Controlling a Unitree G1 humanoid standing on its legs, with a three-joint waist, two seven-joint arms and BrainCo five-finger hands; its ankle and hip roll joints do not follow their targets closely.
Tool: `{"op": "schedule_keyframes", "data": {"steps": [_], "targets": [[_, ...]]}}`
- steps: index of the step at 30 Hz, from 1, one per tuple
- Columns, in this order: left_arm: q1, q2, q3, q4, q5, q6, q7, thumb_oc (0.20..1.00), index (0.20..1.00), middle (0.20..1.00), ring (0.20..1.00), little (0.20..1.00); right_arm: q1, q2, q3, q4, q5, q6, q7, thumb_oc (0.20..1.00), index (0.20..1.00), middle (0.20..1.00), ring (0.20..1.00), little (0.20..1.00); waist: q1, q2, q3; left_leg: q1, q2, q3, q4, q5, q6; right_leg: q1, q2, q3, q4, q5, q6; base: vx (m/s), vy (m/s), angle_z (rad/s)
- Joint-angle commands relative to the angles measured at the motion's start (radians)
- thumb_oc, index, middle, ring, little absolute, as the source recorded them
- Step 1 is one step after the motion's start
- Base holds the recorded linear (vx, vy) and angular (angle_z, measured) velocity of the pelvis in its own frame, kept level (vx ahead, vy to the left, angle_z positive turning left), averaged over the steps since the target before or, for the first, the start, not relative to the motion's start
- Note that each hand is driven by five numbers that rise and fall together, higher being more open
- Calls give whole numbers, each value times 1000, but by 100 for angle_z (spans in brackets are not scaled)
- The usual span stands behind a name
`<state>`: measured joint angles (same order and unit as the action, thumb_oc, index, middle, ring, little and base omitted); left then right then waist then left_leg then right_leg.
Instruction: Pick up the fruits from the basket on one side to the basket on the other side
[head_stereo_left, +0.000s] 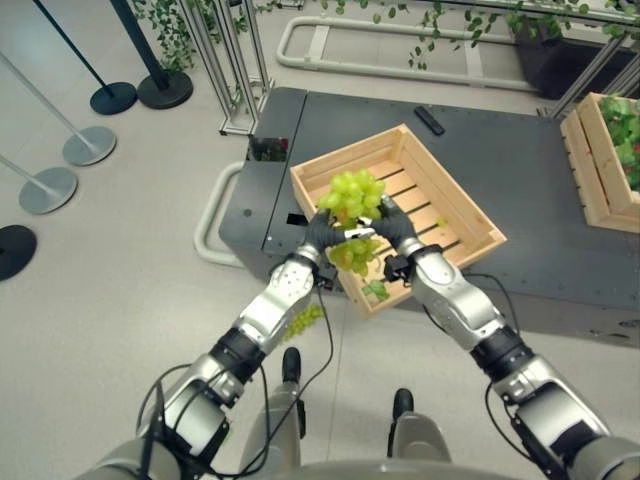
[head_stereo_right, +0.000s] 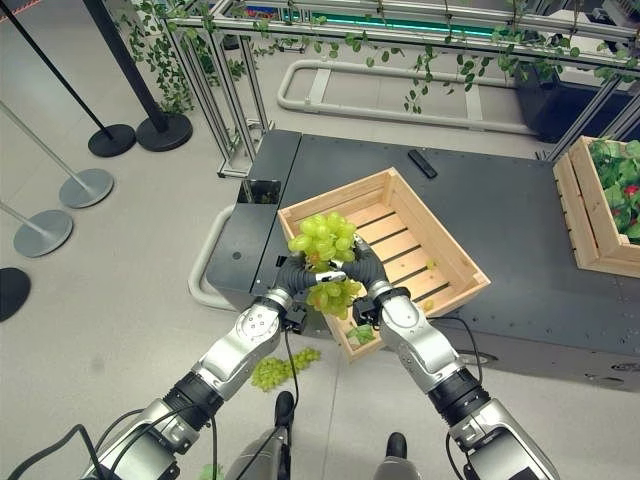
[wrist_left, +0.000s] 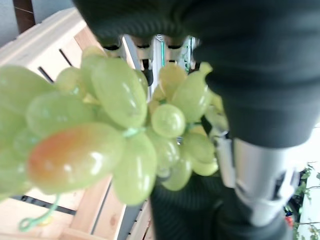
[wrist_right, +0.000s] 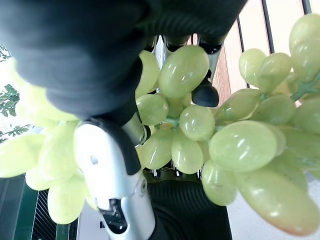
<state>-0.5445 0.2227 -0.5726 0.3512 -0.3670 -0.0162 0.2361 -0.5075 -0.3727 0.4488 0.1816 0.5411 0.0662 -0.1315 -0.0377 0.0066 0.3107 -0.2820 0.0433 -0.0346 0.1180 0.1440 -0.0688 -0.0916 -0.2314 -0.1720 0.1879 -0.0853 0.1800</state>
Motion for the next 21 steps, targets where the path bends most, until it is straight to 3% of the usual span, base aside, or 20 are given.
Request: {"op": "schedule_keyframes", "data": {"steps": [1,21], "targets": [[-50,-80,-32,101,23,-12,27,1000,1000,1000,1000,1000,-70,85,77,-109,7,-76,42,200,200,200,200,200,2,-35,-64,-10,0,-10,73,-147,-37,14,-6,-39,40,-104,-17,0,0,0],[-142,-147,-42,277,72,-7,122,1000,1000,1000,1000,1000,-126,137,194,-177,103,-103,27,200,200,200,200,200,-22,-35,-86,-7,11,9,91,-156,-42,26,-5,-24,24,-104,-20,-2,-1,-3]]}}
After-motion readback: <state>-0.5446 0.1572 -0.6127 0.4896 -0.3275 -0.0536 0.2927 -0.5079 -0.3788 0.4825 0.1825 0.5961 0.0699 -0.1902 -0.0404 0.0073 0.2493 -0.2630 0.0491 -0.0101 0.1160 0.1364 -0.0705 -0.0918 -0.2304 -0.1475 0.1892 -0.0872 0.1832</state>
